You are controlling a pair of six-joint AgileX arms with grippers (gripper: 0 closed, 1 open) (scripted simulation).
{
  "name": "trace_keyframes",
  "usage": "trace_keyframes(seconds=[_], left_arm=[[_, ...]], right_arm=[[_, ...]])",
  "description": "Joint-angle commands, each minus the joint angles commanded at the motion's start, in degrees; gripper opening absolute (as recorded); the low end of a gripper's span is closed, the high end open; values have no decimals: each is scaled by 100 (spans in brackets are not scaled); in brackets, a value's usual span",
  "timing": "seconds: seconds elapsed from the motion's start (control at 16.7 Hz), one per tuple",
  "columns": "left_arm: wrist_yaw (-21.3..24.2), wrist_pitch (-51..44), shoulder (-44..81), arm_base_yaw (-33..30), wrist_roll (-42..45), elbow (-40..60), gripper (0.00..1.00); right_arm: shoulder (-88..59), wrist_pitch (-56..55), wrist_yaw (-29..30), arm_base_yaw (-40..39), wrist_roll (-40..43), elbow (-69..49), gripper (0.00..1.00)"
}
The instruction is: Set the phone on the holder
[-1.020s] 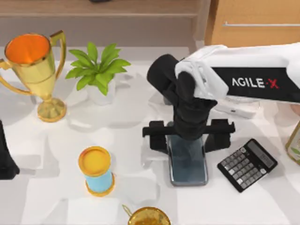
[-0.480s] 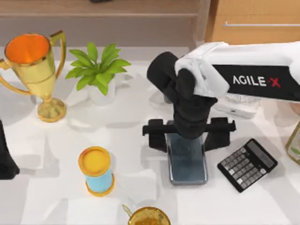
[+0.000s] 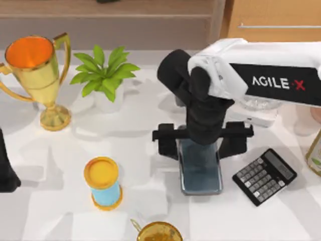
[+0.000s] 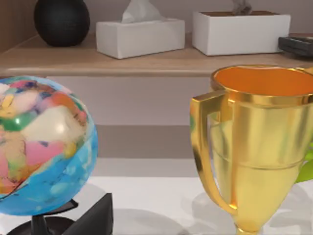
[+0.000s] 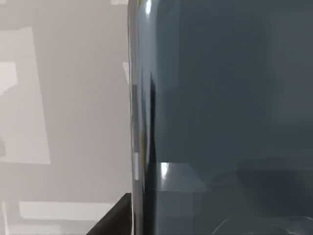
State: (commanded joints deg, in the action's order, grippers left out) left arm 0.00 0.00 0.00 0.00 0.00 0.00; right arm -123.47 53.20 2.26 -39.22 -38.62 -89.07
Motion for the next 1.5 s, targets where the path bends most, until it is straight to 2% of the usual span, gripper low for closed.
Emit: trace_keyframes(seconds=[0.18, 0.36, 0.78, 1.08, 1.5], left_arm=[[0, 0, 0, 0, 0, 0, 100], [0, 0, 0, 0, 0, 0, 100], [0, 0, 0, 0, 0, 0, 100], [0, 0, 0, 0, 0, 0, 100], [0, 0, 0, 0, 0, 0, 100]], right_arm=[[271, -19, -219, 89, 64, -211, 0], [783, -60, -771, 393, 350, -522, 0], [2080, 27, -2742, 1988, 1875, -1097, 0], [2740, 287, -4174, 3772, 3767, -1262, 0], [2855, 838, -5627, 6725, 7692, -1145, 0]])
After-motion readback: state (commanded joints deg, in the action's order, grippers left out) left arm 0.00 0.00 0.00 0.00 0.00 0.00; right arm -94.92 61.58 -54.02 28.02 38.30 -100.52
